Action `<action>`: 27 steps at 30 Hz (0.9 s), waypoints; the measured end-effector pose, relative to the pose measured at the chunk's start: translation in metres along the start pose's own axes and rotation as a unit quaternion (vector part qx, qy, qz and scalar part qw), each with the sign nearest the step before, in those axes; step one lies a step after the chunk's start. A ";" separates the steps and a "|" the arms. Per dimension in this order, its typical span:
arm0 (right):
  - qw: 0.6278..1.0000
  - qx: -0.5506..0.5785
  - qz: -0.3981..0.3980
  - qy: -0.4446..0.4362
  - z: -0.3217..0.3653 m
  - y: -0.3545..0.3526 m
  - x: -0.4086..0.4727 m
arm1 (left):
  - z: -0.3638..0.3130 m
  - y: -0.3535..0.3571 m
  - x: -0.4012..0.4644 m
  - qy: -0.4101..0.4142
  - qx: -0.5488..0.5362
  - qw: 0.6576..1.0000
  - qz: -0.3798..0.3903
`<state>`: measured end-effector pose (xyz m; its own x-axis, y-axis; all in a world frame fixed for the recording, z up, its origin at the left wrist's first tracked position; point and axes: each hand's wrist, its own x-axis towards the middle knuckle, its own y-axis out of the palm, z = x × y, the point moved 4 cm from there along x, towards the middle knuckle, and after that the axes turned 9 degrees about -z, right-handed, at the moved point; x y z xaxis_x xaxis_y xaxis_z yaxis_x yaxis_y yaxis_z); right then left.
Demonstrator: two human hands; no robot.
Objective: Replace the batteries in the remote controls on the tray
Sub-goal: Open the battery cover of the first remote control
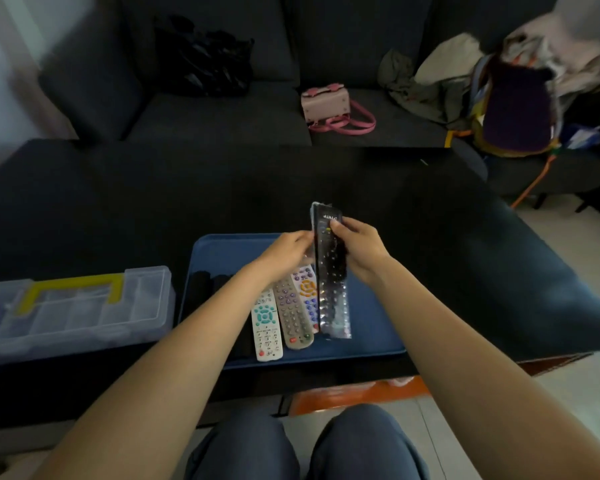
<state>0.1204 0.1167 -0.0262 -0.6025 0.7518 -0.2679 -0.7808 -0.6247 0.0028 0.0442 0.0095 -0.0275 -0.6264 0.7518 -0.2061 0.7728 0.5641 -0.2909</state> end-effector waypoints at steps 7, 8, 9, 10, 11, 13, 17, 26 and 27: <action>0.999 0.006 -0.039 -0.034 0.018 0.021 -0.037 | -0.006 -0.001 -0.043 -0.036 -0.235 0.970 0.053; 0.999 -0.022 -0.025 -0.031 0.016 0.026 -0.041 | -0.005 -0.003 -0.045 -0.013 -0.211 0.977 0.024; 0.999 -0.045 -0.003 -0.020 0.013 0.030 -0.046 | -0.004 -0.006 -0.047 0.010 -0.167 0.986 -0.008; 0.998 -0.058 0.018 -0.007 0.008 0.033 -0.050 | -0.003 -0.008 -0.048 0.031 -0.107 0.993 -0.040; 0.998 -0.050 0.035 0.002 0.003 0.035 -0.055 | -0.002 -0.010 -0.050 0.046 -0.049 0.996 -0.060; 0.998 0.000 0.056 0.004 -0.004 0.037 -0.060 | -0.002 -0.011 -0.052 0.062 0.018 0.996 -0.067; 0.995 0.078 0.056 0.039 -0.015 0.033 -0.061 | 0.007 -0.017 -0.056 0.089 0.020 0.992 -0.083; 0.980 0.148 0.077 0.109 -0.040 0.029 -0.046 | 0.032 -0.025 -0.045 0.196 0.132 0.941 -0.241; 0.979 0.151 0.076 0.111 -0.042 0.030 -0.043 | 0.033 -0.025 -0.043 0.204 0.142 0.936 -0.249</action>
<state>0.1300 0.0571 -0.0555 -0.6917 0.5695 -0.4440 -0.7177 -0.6101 0.3355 0.0485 -0.0479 -0.0424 -0.7648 0.5211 0.3788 0.3011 0.8089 -0.5050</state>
